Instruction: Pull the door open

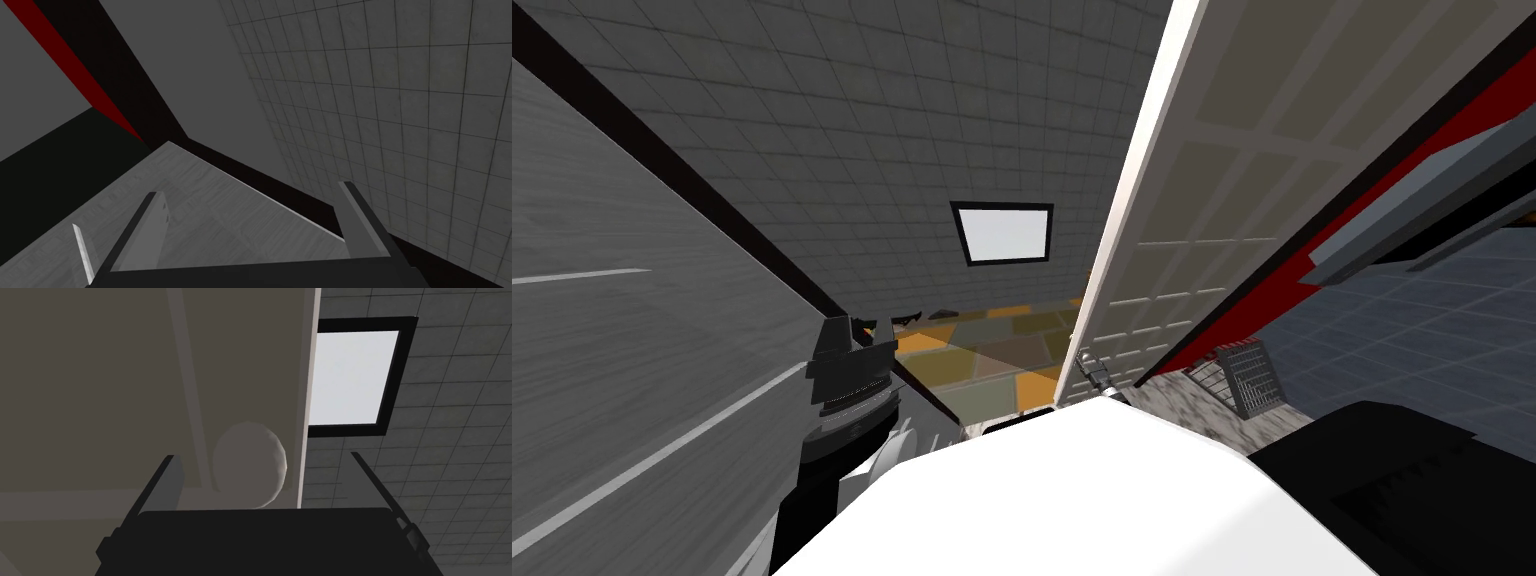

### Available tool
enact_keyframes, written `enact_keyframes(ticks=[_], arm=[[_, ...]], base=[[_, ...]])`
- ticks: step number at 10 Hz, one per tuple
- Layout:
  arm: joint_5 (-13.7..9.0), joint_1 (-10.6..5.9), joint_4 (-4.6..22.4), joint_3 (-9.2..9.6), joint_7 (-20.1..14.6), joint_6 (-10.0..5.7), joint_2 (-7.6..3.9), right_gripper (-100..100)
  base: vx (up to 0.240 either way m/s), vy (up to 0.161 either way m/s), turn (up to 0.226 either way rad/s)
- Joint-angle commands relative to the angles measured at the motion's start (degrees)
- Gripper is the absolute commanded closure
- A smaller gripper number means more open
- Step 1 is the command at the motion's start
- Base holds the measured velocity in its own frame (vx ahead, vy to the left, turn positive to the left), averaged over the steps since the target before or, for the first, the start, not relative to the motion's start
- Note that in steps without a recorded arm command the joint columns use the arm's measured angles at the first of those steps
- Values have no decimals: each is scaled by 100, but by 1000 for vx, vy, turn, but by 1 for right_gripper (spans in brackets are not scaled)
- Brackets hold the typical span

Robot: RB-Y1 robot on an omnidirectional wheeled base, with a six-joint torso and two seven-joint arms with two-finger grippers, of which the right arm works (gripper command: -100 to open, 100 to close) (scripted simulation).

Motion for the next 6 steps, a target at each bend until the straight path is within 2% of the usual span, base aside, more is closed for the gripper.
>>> enact_keyframes(ticks=[1,2,6], arm=[[0,0,0,0,0,0,0,-100],[0,0,0,0,0,0,0,100],[0,0,0,0,0,0,0,100]], base=[[85,-12,17],[-20,0,-36],[-16,-1,4]])
